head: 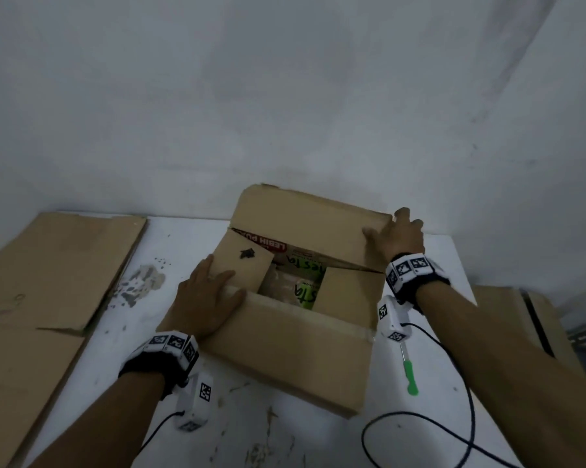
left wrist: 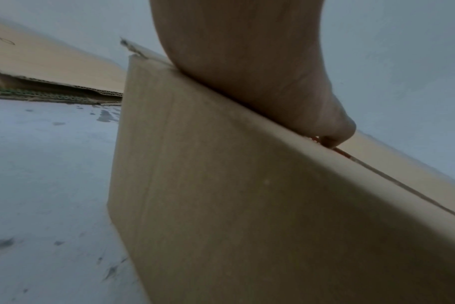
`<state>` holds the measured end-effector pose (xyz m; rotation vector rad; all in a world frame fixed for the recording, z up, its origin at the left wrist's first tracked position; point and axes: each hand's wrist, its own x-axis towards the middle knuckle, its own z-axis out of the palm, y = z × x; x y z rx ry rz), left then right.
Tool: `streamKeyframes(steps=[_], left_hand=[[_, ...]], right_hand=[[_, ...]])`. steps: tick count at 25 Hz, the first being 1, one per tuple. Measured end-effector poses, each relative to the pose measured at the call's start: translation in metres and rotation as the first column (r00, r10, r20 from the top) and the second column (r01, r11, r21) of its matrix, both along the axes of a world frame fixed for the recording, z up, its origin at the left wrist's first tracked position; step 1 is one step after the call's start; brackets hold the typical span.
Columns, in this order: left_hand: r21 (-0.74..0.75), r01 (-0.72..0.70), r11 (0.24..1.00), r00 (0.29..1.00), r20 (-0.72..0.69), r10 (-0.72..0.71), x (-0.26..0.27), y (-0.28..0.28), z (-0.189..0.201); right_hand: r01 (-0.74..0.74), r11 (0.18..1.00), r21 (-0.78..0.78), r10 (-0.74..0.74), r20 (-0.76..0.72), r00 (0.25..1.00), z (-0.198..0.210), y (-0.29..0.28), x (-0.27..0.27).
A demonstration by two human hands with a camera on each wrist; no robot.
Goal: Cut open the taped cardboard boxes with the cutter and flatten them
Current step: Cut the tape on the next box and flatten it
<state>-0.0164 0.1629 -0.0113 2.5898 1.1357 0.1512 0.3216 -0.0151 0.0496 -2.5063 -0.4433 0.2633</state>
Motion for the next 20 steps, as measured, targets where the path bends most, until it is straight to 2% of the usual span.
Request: streamKeyframes(steps=[4,8,10,12,13,14,15,16,17,18,19,20], left_hand=[[-0.012,0.009,1.0,1.0,0.0,-0.009,-0.001,-0.001,0.0],[-0.023,0.001,1.0,1.0,0.006,-0.001,0.0,-0.002,0.002],[-0.043,-0.007,0.999,1.0,-0.009,0.006,0.0,-0.001,0.005],[-0.051,-0.001,0.999,1.0,-0.005,0.0,0.0,-0.002,0.006],[-0.058,-0.002,0.998,1.0,-0.002,0.002,0.0,-0.002,0.007],[-0.073,-0.011,0.997,1.0,0.006,0.012,0.0,-0.002,0.008],[-0.102,-0.026,0.994,0.999,0.017,0.028,0.0,-0.002,0.011],[-0.152,-0.035,0.988,0.998,0.041,0.042,0.0,0.0,0.014],[-0.219,-0.041,0.975,0.995,0.075,0.059,-0.001,0.002,0.019],[-0.296,-0.043,0.954,0.991,0.112,0.08,-0.002,0.006,0.025],[-0.384,-0.055,0.922,0.987,0.116,0.107,-0.004,0.013,0.032],[-0.456,-0.061,0.888,0.988,0.099,0.119,-0.005,0.018,0.043]], right_hand=[[-0.065,0.965,-0.255,0.105,0.145,0.984,-0.032,-0.002,-0.008],[-0.156,0.929,-0.336,0.211,0.133,0.968,-0.026,0.002,-0.016],[-0.236,0.919,-0.316,0.322,0.254,0.912,-0.019,-0.002,-0.033],[-0.393,0.909,-0.138,0.416,0.355,0.837,-0.011,-0.013,-0.062],[-0.497,0.867,-0.049,0.484,0.326,0.812,-0.008,-0.021,-0.079],[-0.58,0.814,-0.012,0.568,0.226,0.792,-0.008,-0.03,-0.095],[-0.651,0.756,-0.07,0.654,0.085,0.751,-0.007,-0.037,-0.111],[-0.709,0.675,-0.203,0.714,-0.059,0.697,-0.008,-0.044,-0.124],[-0.745,0.585,-0.321,0.742,-0.157,0.651,-0.009,-0.05,-0.134],[-0.763,0.533,-0.367,0.757,-0.196,0.623,-0.009,-0.056,-0.143],[-0.768,0.536,-0.351,0.759,-0.198,0.62,-0.005,-0.06,-0.15],[-0.763,0.587,-0.271,0.746,-0.185,0.64,0.002,-0.063,-0.156]])
